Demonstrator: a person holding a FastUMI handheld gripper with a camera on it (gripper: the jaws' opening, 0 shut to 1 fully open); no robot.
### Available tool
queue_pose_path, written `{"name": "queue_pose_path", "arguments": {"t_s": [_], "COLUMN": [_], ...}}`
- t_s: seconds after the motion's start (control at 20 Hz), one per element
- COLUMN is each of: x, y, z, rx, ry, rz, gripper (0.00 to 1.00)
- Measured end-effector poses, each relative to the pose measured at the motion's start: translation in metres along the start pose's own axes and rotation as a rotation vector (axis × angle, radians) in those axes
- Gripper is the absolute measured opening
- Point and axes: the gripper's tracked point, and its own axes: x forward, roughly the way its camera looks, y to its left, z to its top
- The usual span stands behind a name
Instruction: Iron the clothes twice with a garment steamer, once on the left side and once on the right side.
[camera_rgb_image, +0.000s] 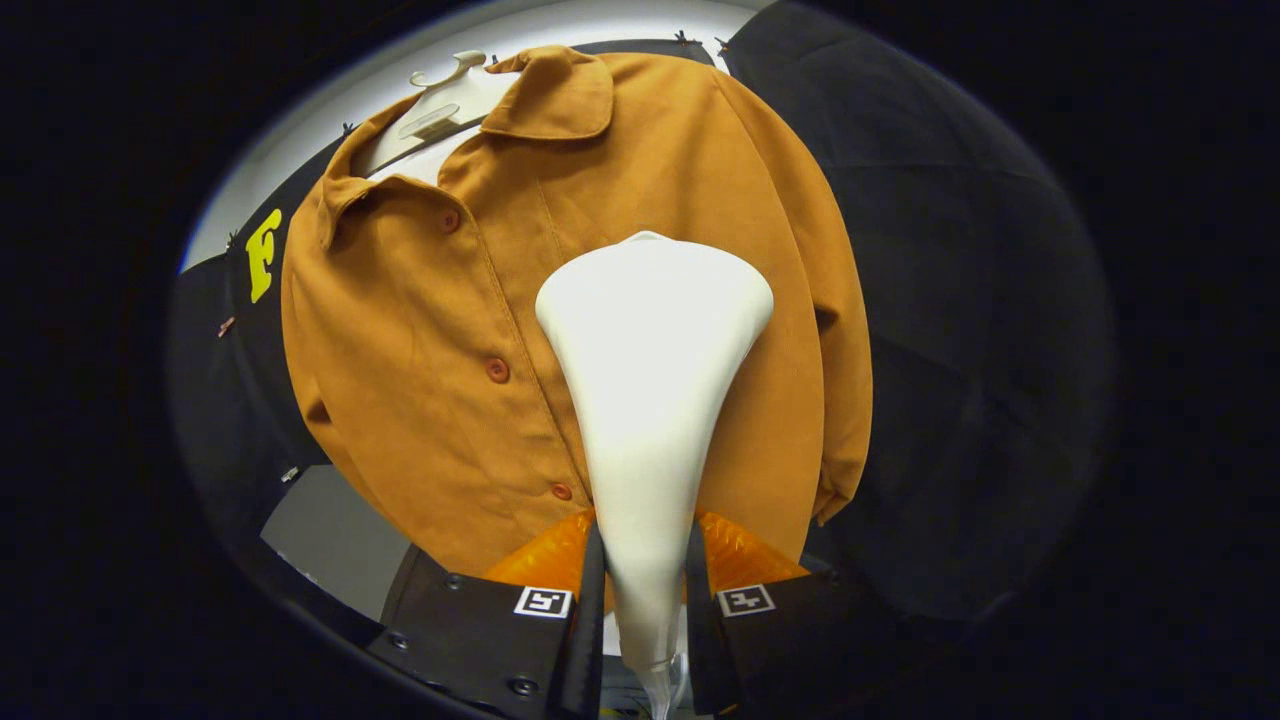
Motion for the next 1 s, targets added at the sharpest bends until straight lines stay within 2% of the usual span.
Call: {"name": "queue_pose_path", "arguments": {"t_s": [1.0], "x": [0.017], "y": [-0.040], "z": [-0.130], "rx": [0.031], "ry": [0.254], "rz": [-0.102], "gripper": [0.39]}}
